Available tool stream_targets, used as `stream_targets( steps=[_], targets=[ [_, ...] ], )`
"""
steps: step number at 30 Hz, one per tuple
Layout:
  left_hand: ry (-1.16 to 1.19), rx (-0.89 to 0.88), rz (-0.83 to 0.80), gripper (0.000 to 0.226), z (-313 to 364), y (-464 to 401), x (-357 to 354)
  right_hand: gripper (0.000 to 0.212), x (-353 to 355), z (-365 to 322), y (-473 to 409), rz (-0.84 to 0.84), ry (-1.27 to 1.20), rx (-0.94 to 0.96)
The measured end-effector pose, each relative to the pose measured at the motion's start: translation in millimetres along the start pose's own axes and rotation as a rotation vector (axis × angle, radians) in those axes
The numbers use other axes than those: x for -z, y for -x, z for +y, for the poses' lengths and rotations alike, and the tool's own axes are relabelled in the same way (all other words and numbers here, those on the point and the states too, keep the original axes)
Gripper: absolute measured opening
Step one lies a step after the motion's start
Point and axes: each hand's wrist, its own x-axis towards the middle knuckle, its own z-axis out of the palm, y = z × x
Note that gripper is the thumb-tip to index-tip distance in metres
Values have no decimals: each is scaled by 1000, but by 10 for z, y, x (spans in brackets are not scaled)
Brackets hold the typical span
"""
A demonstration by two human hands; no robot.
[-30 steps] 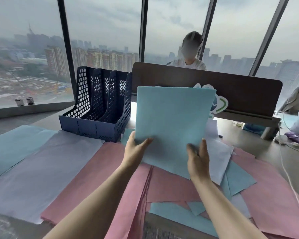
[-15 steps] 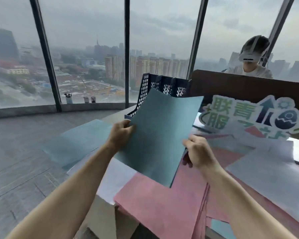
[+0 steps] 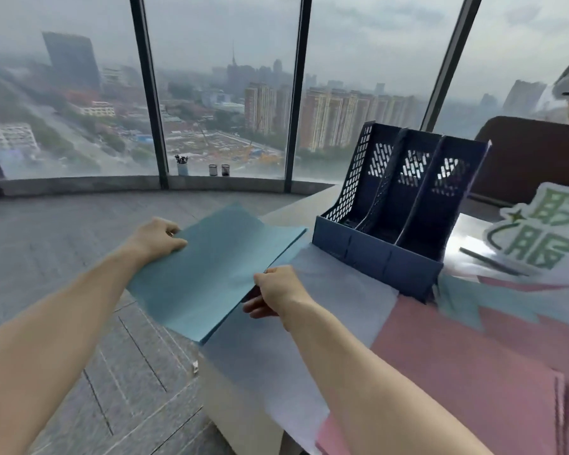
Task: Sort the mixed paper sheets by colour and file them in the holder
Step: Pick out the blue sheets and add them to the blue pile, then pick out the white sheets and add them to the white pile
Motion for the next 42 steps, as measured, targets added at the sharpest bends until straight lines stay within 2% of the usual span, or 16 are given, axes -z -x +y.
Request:
stream_targets(
  steps=[4,8,11,14,16,18,22,27,30,31,32,34,37,39,42],
  targets=[
    [-9,-42,42,26,-86,-309,-110,14,-68,-47,-307,45,45,-40],
    [-42,-28,11,26,-143,-528,-295,31,-5,11,-489,110,290,-26],
    [-114,-8,0,28,-129,-580,-407,31,26,61,-556,155,477,2],
    [-223,38,-3,49,-102,-594,-448,28,82,62,-533,173,528,61],
    [-308,30,18,55,-51,-558,-439,28,179,55,-463,195,500,117],
    [-323,-16,77,48,48,-480,-466,29,352,61,-357,240,467,169],
    [-128,-231,93,28,587,-98,-715,27,949,180,-26,381,430,228],
    [74,-452,-61,18,1601,673,-1352,22,1978,547,609,576,475,214],
    [185,-587,-175,14,2247,1197,-1784,9,2633,855,1124,731,679,141],
    [225,-612,-234,13,2451,1376,-1911,10,2840,949,1325,775,749,106],
    [266,-623,-305,13,2642,1545,-2036,20,3048,1039,1516,804,812,63],
    [334,-625,-447,13,2991,1856,-2265,40,3409,1202,1869,804,966,-80],
    [382,-602,-593,15,3387,2232,-2553,60,3791,1414,2234,682,1136,-425],
    [398,-558,-658,15,3543,2383,-2700,59,3935,1506,2331,631,1130,-572],
    [457,-483,-715,14,3711,2551,-2862,45,4103,1599,2381,655,1215,-505]
  ],
)
